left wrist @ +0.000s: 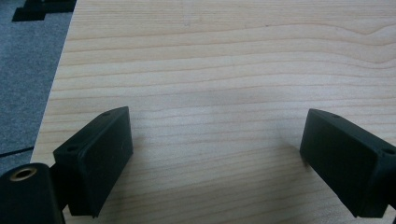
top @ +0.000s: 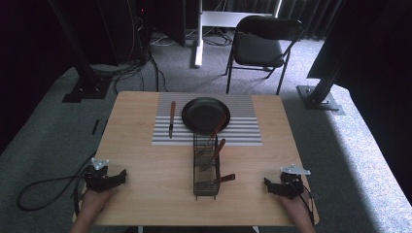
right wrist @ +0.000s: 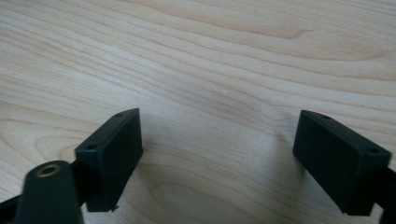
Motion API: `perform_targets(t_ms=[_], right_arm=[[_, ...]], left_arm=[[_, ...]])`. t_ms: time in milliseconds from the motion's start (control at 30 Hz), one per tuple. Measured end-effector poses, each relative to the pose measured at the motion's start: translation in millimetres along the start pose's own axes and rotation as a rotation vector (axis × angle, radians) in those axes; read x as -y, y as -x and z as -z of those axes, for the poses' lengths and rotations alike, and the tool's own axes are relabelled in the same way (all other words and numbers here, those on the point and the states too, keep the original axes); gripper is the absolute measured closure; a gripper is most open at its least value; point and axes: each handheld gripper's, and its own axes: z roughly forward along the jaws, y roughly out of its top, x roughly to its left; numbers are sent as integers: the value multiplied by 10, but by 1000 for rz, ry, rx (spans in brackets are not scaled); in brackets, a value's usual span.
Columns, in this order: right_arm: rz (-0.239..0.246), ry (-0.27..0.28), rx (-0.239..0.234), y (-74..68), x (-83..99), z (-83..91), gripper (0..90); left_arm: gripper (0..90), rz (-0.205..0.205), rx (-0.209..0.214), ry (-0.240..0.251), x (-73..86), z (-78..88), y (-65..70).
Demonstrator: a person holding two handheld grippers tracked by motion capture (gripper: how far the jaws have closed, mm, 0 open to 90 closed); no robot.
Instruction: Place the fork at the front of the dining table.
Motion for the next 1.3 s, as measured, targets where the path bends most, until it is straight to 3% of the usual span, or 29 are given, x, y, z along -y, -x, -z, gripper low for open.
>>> perform_targets(t_ms=[167,367,433,567,633,700,833,933,1067,1200,1233,1300], right_arm=[[2,-18,-1,-40,-37,-15,158],[12,-1,3,-49,-23,-13,158],[23,10,-21,-50,11,-14,110],[-17,58,28,-34,42,5,110],[-57,93,95,-15,47,9,112],[-52,74,110,-13,33,-15,113],[2,68,138,-60,-1,-51,138],[16,63,71,-81,-30,-78,139],[53,101,21,-120,-67,-22,150],[-3,107,-15,-106,-149,86,114],[0,140,-51,-99,-216,187,114],[-11,144,-101,-105,-298,238,114]], left_arm=[[92,0,0,0,0,0,0],[92,0,0,0,0,0,0],[92,0,0,0,0,0,0],[92,0,0,0,0,0,0],[92,3,-2,0,0,-1,3],[92,4,-4,-1,-1,-1,6],[92,3,-4,-2,-2,0,4],[92,3,-4,-2,-2,0,4],[92,3,-4,-2,-2,0,4],[92,3,-4,-2,-2,0,4],[92,3,-4,-2,-2,0,4],[92,3,-4,-2,-2,0,4]])
